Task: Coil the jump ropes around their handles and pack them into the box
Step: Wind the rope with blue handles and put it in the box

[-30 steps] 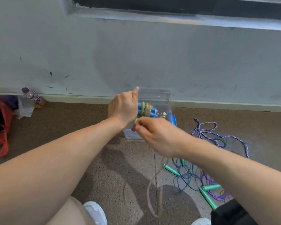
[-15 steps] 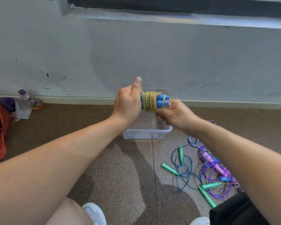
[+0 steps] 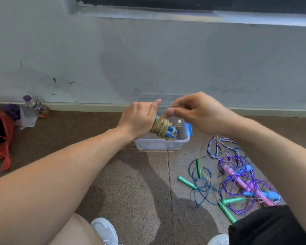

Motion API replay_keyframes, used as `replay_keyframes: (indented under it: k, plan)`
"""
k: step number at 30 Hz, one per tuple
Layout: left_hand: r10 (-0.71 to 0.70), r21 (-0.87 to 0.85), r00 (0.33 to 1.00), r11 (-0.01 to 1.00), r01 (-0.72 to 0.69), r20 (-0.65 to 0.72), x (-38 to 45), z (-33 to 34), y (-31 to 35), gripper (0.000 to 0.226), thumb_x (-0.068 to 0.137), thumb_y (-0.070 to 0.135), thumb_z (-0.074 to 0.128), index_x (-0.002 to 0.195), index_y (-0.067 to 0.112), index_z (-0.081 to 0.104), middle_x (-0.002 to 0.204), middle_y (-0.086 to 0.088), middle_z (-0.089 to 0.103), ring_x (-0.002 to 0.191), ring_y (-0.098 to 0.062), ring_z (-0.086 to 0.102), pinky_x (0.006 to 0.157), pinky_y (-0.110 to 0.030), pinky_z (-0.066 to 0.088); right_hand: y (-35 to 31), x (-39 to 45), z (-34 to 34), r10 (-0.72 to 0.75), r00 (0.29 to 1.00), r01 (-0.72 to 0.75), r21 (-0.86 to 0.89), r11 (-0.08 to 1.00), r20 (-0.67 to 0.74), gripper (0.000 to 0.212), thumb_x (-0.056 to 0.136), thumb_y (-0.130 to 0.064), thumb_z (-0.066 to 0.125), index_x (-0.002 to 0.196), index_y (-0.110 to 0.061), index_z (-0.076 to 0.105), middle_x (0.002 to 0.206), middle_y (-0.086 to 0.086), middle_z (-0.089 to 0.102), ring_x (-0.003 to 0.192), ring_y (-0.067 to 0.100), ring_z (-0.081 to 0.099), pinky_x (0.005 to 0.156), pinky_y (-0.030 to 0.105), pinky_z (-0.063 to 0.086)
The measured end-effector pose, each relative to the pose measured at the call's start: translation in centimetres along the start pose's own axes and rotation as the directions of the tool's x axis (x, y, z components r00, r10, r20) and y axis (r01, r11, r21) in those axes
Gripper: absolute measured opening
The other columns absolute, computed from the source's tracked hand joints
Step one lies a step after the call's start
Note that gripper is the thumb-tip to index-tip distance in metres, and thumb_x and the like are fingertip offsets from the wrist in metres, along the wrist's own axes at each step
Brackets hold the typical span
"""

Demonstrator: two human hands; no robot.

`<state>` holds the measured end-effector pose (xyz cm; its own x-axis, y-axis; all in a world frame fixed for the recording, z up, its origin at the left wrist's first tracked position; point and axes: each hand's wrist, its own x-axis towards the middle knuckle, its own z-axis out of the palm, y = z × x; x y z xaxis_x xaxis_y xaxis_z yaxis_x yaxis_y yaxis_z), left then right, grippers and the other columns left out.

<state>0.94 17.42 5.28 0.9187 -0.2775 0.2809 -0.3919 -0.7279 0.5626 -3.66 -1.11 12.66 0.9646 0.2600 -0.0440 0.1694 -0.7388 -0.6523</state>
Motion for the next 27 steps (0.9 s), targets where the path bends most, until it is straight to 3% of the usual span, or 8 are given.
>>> replay_keyframes:
  k: [4,8,10,12,16,21,24,27]
  plan:
    - [0.104,-0.279,0.994,0.955,-0.106,-0.022,-0.3,-0.3,2.6,0.060,0.105,0.042,0.038,0.055,0.012,0.052,0.046,0.005,0.046,0.051,-0.018,0.049,0.055,-0.038,0.039,4.2,0.7,-1.2,0.093,0.995,-0.064,0.454,0.889,-0.041,0.029,0.079,-0.041,0.076,0.092,-0.015,0.077,0.075,0.008,0.048,0.064,0.018,0.037,0.055,0.025,0.033]
    - [-0.081,-0.468,0.991,0.883,0.021,-0.107,-0.1,0.2,3.6,0.060,0.105,0.039,0.040,0.050,0.016,0.046,0.047,0.005,0.044,0.049,-0.013,0.043,0.057,-0.035,0.036,5.5,0.9,1.8,0.159,0.980,-0.196,0.650,0.734,0.117,0.015,0.088,-0.033,0.071,0.094,-0.022,0.079,0.084,0.007,0.061,0.068,0.017,0.049,0.062,0.028,0.043]
    - [-0.246,-0.496,0.954,0.858,0.132,-0.173,0.4,0.4,3.2,0.060,0.106,0.038,0.040,0.050,0.017,0.045,0.049,0.005,0.047,0.052,-0.015,0.045,0.059,-0.035,0.037,4.9,0.7,4.5,0.201,0.973,-0.228,0.620,0.751,0.114,0.021,0.097,-0.021,0.062,0.081,-0.022,0.074,0.067,-0.002,0.054,0.055,0.008,0.041,0.054,0.027,0.036]
    - [-0.359,-0.425,0.901,0.874,0.233,-0.244,0.8,0.6,2.4,0.059,0.107,0.037,0.039,0.052,0.016,0.049,0.055,-0.001,0.055,0.060,-0.022,0.052,0.062,-0.036,0.038,2.8,-0.2,7.2,0.200,0.968,-0.251,0.556,0.792,0.152,0.018,0.102,-0.028,0.054,0.098,-0.029,0.071,0.063,-0.004,0.047,0.049,0.007,0.037,0.047,0.024,0.033]
    - [-0.439,-0.248,0.857,0.892,0.379,-0.269,0.9,1.0,0.3,0.062,0.107,0.043,0.031,0.072,0.004,0.064,0.081,-0.020,0.068,0.081,-0.037,0.061,0.067,-0.041,0.042,-0.4,-1.4,9.4,0.132,0.967,-0.177,0.200,0.964,0.218,0.023,0.105,-0.027,0.047,0.089,-0.021,0.062,0.070,0.002,0.060,0.060,0.018,0.055,0.053,0.026,0.043]
    - [-0.272,0.085,0.940,0.952,0.293,-0.204,0.2,0.5,-0.4,0.059,0.106,0.047,0.025,0.066,0.010,0.048,0.075,-0.016,0.062,0.078,-0.040,0.058,0.060,-0.036,0.032,-1.7,-2.1,6.5,0.087,0.992,-0.055,-0.294,0.954,0.094,0.028,0.099,-0.042,0.049,0.104,-0.027,0.072,0.084,-0.001,0.071,0.079,0.025,0.066,0.077,0.037,0.056]
    - [-0.100,0.138,0.984,0.983,0.121,-0.146,-0.3,0.2,-0.2,0.058,0.107,0.044,0.028,0.057,0.016,0.036,0.058,-0.003,0.046,0.062,-0.031,0.045,0.056,-0.036,0.025,-1.7,-1.4,2.4,0.079,0.996,-0.084,-0.222,0.971,-0.029,0.015,0.091,-0.043,0.066,0.096,-0.036,0.078,0.055,-0.015,0.061,0.061,0.006,0.062,0.063,0.024,0.049]
    - [0.007,0.003,0.997,1.000,-0.007,-0.074,-0.5,0.4,0.3,0.062,0.103,0.052,0.030,0.055,0.016,0.043,0.053,0.000,0.048,0.059,-0.030,0.050,0.053,-0.040,0.031,-0.1,-0.6,-0.5,0.133,0.987,-0.117,0.151,0.981,-0.095,0.009,0.081,-0.033,0.081,0.081,-0.024,0.080,0.051,-0.010,0.063,0.047,0.002,0.054,0.051,0.017,0.044]
